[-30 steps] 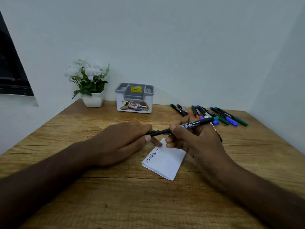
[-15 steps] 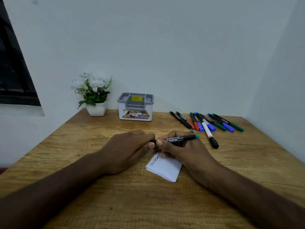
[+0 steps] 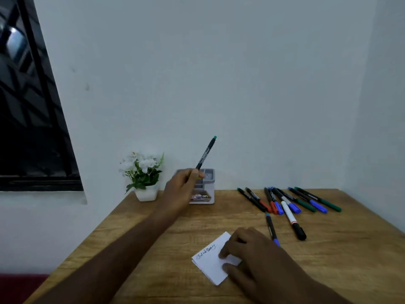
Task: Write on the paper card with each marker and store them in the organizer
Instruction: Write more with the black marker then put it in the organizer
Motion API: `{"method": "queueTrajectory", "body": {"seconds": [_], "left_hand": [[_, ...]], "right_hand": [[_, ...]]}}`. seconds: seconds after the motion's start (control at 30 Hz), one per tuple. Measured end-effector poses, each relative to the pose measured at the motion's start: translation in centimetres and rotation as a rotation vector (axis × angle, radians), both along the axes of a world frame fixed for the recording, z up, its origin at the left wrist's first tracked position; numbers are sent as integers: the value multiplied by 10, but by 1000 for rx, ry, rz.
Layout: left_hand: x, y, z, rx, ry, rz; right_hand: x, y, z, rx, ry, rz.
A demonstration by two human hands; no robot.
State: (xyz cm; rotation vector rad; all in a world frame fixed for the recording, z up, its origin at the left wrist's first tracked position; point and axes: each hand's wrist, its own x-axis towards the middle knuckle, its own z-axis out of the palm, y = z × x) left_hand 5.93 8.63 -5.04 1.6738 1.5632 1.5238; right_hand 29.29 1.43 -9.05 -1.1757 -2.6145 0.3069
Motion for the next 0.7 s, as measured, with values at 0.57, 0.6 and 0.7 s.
{"method": "queueTrajectory", "body": {"seconds": [0.57,0.6,0.7], "left_hand": [[30,93,27,-232,284,412],[30,95,27,-240,292,418],[29,103,25,-234,299,410]], "right_hand": [[6,13,-8,-21,47,53],[6,13,-9,-20,48,54],[7,11,-9,-26,62,53]]}}
